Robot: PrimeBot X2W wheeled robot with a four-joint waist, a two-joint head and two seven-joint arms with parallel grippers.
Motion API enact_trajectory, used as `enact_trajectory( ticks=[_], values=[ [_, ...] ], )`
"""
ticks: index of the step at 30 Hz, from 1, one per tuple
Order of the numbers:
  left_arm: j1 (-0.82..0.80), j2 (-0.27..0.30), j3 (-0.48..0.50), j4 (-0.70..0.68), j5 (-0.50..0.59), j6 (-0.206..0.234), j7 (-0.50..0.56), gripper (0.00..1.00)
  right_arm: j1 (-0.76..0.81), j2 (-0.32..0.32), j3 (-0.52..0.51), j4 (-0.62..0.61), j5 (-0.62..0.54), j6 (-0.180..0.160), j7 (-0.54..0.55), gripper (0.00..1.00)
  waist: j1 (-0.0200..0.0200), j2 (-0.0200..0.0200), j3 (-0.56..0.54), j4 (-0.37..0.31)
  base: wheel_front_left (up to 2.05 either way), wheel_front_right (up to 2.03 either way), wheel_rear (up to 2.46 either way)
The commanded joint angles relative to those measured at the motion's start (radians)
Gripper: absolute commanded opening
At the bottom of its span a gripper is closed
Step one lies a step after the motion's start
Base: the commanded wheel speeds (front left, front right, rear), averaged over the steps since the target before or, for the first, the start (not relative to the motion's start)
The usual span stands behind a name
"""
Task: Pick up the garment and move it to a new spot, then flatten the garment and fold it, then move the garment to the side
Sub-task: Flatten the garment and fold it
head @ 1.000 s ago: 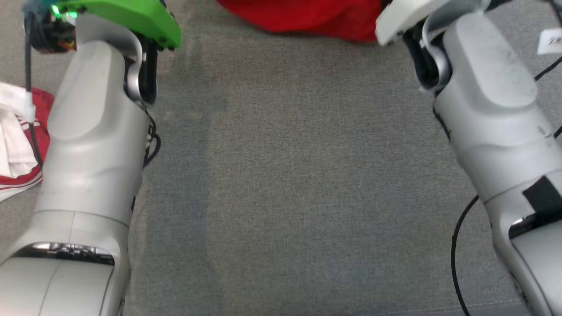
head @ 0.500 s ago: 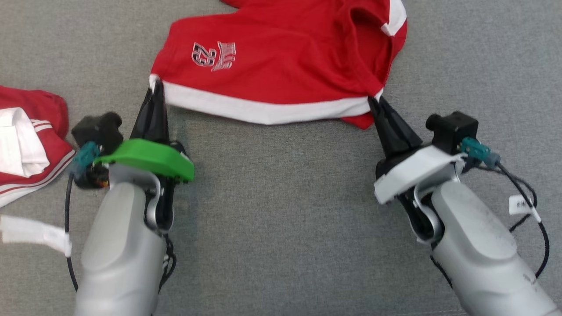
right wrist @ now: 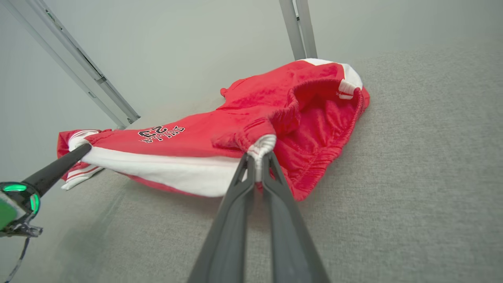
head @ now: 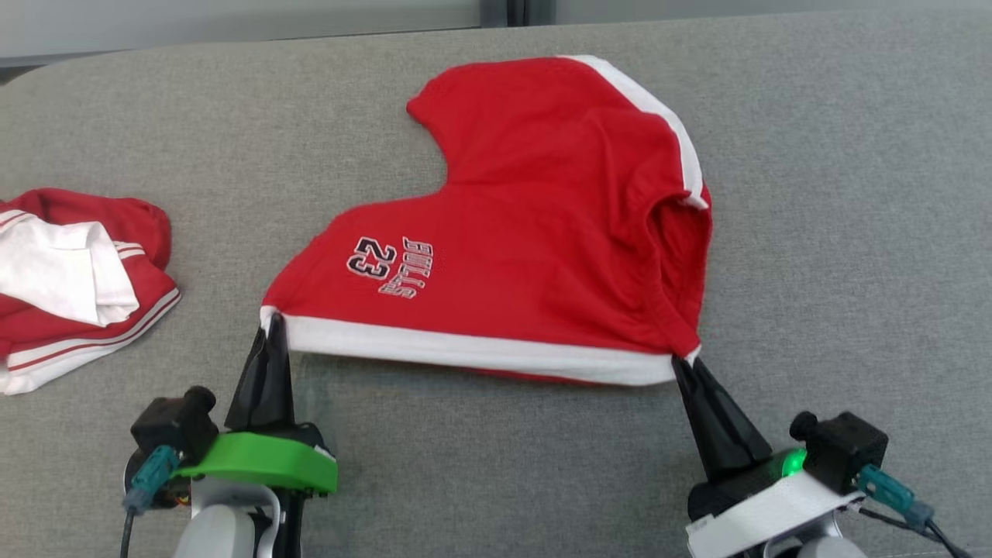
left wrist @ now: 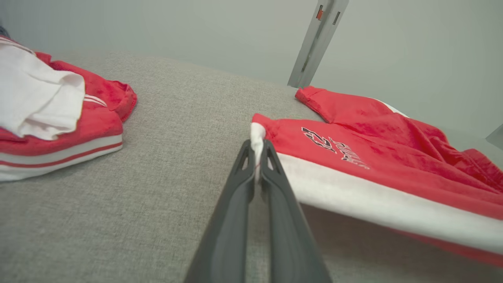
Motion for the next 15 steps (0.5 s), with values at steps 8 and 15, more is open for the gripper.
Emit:
enact_trajectory(
  ticks=[8, 15],
  values=[
    [0.107, 0.026, 0.005, -0.174, -0.012, 0.038, 0.083, 0.0, 0.169, 0.04, -0.029, -0.19, -0.041, 0.0, 0.093, 0.0, 0.0, 0.0, -0.021, -0.007, 0.0, 0.0, 0.0],
    [-0.037, 0.068, -0.02, -0.214, 0.005, 0.022, 0.17, 0.0, 0.072, 0.06, -0.057, -0.212, -0.035, 0.0, 0.103, 0.0, 0.0, 0.0, 0.047, -0.032, 0.0, 0.0, 0.0]
  ],
)
